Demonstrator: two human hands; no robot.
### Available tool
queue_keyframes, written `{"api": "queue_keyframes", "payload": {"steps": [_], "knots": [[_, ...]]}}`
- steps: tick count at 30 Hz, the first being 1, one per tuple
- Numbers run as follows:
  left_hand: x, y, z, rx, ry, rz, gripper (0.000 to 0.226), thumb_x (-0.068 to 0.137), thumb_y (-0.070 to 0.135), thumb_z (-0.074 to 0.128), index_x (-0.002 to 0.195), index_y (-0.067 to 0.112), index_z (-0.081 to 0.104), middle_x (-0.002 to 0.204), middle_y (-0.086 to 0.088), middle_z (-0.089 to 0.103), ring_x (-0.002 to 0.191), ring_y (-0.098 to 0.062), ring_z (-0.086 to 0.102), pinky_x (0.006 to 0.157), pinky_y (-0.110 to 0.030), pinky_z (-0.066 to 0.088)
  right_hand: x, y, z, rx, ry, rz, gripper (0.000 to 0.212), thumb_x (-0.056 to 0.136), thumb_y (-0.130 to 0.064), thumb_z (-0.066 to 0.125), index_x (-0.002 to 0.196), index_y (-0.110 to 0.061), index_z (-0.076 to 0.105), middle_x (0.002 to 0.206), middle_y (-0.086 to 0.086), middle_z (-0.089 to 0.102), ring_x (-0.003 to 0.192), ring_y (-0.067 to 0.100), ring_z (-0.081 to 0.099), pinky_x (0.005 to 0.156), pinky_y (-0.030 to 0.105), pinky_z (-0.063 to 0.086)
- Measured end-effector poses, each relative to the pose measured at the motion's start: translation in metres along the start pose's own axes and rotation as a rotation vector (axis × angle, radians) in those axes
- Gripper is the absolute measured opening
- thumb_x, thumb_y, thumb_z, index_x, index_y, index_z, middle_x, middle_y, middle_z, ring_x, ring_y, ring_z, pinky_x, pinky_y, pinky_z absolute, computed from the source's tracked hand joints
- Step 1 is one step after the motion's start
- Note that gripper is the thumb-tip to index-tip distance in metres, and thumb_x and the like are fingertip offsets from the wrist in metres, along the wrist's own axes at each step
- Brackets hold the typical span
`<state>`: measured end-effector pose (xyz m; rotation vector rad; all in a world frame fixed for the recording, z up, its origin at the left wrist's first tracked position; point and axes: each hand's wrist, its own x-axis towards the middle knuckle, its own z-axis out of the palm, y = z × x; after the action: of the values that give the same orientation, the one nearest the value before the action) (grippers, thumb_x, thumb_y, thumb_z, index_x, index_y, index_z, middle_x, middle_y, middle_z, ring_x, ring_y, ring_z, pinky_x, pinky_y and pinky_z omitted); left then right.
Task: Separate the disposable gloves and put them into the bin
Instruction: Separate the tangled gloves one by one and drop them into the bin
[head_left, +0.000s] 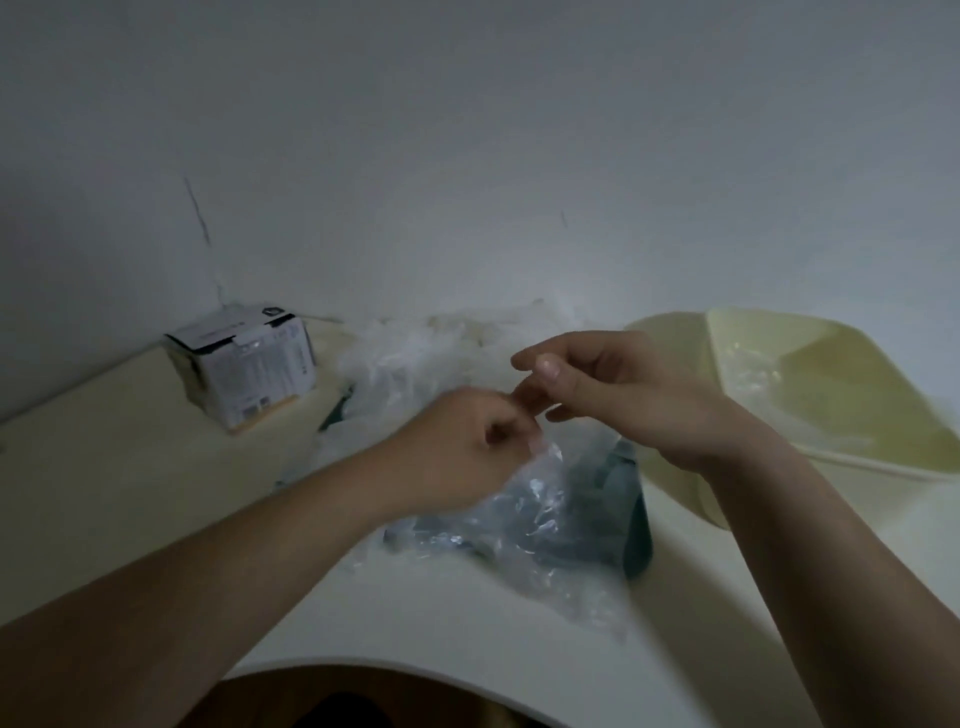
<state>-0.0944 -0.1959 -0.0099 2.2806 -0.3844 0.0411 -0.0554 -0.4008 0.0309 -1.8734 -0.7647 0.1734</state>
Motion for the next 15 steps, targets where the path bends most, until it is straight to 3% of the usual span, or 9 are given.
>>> {"api": "queue_keyframes", "payload": {"steps": [4, 5, 7, 9, 11, 12, 13, 15], "knots": [[0.007, 0.015, -0.021, -0.243, 0.177, -0.070, 0.013, 0.102, 0.022, 0.065, 0.095, 0.018, 0.075, 0.083, -0.001, 0.079, 0.073, -0.014, 0.074, 0.067, -0.034, 0.060, 0.007, 0.013, -0.001, -0.004, -0.034, 0.005, 0.076, 0.068, -0.052, 0.088, 0.132, -0.019, 0.065, 0.108, 0.001, 0.079, 0.107, 0.020, 0.075, 0.104, 0.049, 0.054], [0.010, 0.018, -0.023, -0.271, 0.188, -0.043, 0.012, 0.104, 0.018, 0.064, 0.097, 0.017, 0.074, 0.084, 0.000, 0.079, 0.073, -0.014, 0.075, 0.064, -0.033, 0.060, 0.007, 0.017, 0.000, 0.011, -0.032, -0.009, 0.072, 0.068, -0.047, 0.091, 0.130, -0.018, 0.068, 0.106, 0.005, 0.079, 0.105, 0.024, 0.075, 0.102, 0.050, 0.056], [0.017, 0.024, -0.023, -0.317, 0.233, 0.020, 0.010, 0.104, 0.021, 0.065, 0.099, 0.019, 0.074, 0.087, 0.001, 0.079, 0.073, -0.014, 0.072, 0.064, -0.030, 0.056, 0.008, 0.020, 0.001, 0.095, 0.031, -0.038, 0.037, 0.080, -0.027, 0.088, 0.113, -0.013, 0.076, 0.096, 0.013, 0.079, 0.092, 0.025, 0.076, 0.092, 0.043, 0.059], [0.018, 0.030, -0.022, -0.220, 0.425, 0.109, 0.006, 0.101, 0.030, 0.068, 0.103, 0.024, 0.069, 0.096, 0.007, 0.074, 0.078, -0.006, 0.068, 0.070, -0.021, 0.052, 0.009, 0.021, -0.002, 0.059, 0.195, -0.034, 0.011, 0.091, -0.022, 0.078, 0.092, -0.011, 0.078, 0.074, 0.012, 0.073, 0.068, 0.019, 0.066, 0.071, 0.037, 0.057], [0.006, 0.032, -0.021, 0.158, 0.686, 0.363, 0.015, 0.098, 0.034, 0.071, 0.104, 0.023, 0.063, 0.101, 0.011, 0.063, 0.083, -0.007, 0.059, 0.072, -0.015, 0.045, 0.010, 0.027, -0.009, -0.058, 0.323, -0.020, 0.023, 0.097, -0.026, 0.073, 0.079, -0.012, 0.073, 0.059, 0.001, 0.062, 0.056, 0.012, 0.055, 0.060, 0.031, 0.048], [0.004, 0.027, -0.014, 0.279, 0.653, 0.496, 0.019, 0.096, 0.036, 0.073, 0.101, 0.020, 0.064, 0.100, 0.010, 0.059, 0.084, -0.008, 0.056, 0.073, -0.017, 0.044, 0.011, 0.030, -0.012, -0.087, 0.353, -0.020, 0.029, 0.098, -0.027, 0.071, 0.074, -0.011, 0.069, 0.057, -0.002, 0.056, 0.054, 0.012, 0.051, 0.059, 0.031, 0.044], [0.002, 0.020, -0.007, 0.347, 0.470, 0.557, 0.025, 0.094, 0.042, 0.074, 0.099, 0.019, 0.066, 0.098, 0.010, 0.058, 0.087, -0.011, 0.057, 0.075, -0.020, 0.045, 0.011, 0.032, -0.016, -0.092, 0.376, -0.020, 0.035, 0.099, -0.027, 0.071, 0.068, -0.012, 0.064, 0.056, -0.002, 0.050, 0.055, 0.014, 0.046, 0.060, 0.032, 0.041], [-0.002, -0.001, 0.011, 0.466, -0.111, 0.353, 0.039, 0.088, 0.065, 0.072, 0.106, 0.030, 0.071, 0.101, 0.019, 0.059, 0.109, -0.013, 0.064, 0.085, -0.021, 0.045, 0.012, 0.036, -0.019, -0.064, 0.420, -0.012, 0.037, 0.096, -0.027, 0.073, 0.062, -0.018, 0.062, 0.056, -0.002, 0.050, 0.058, 0.014, 0.044, 0.062, 0.035, 0.040]]}}
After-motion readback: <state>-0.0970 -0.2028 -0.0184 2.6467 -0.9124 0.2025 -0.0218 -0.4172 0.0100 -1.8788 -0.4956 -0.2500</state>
